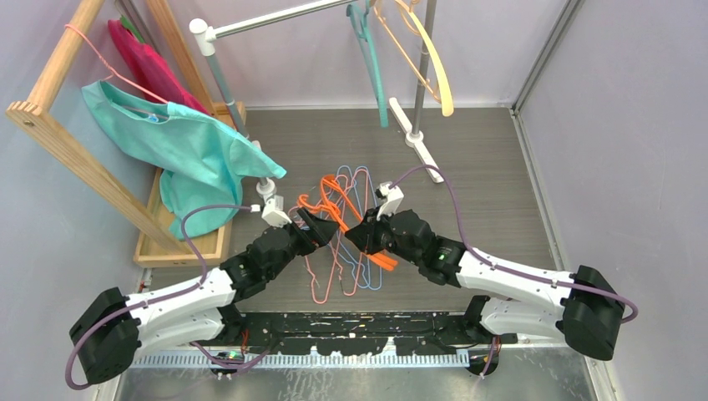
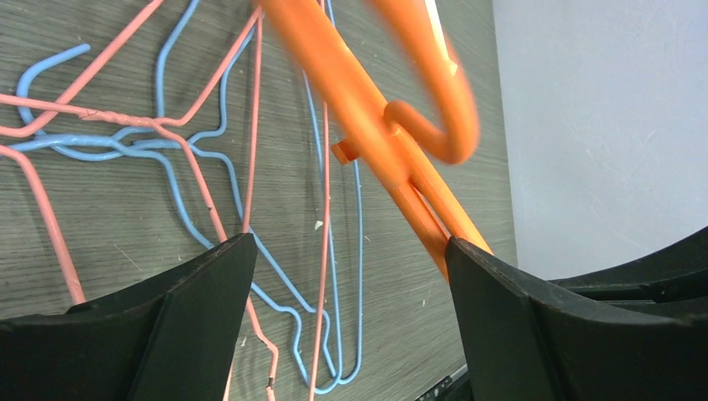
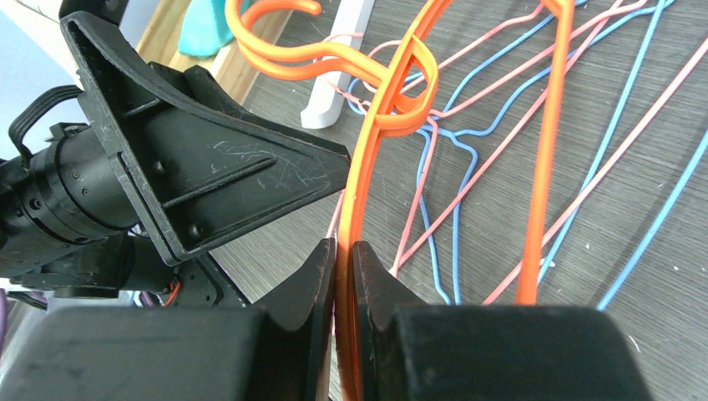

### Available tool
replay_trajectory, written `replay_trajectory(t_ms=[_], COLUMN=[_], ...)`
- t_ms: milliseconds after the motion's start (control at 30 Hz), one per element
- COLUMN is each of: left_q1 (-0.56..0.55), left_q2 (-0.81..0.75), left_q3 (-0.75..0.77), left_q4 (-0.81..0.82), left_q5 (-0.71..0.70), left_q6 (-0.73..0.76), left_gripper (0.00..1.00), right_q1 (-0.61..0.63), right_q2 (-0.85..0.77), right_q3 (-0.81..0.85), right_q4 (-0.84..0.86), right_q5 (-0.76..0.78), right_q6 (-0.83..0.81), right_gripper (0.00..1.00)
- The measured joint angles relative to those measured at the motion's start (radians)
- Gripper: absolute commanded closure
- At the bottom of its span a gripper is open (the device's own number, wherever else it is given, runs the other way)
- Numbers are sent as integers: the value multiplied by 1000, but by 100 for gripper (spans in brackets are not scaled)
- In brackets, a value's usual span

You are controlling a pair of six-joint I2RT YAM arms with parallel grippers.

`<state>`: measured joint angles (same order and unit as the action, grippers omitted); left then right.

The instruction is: Organize the hangers

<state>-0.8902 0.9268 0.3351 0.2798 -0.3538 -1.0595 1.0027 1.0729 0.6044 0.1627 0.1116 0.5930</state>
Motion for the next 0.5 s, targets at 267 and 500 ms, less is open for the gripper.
replay_trajectory(t_ms=[267,500], left_q1=[0,1], left_q2=[63,85], left_q3=[17,23], left_q4=[-37,-69], left_q5=[0,-26], left_q6=[10,19], left_gripper=[27,28], right_q1=[-3,-3], right_q2=[40,68], right_q3=[0,0], right_q4=[-23,-21], right_q5=[-29,-61], right_q6=[-18,-18], right_gripper=[87,87])
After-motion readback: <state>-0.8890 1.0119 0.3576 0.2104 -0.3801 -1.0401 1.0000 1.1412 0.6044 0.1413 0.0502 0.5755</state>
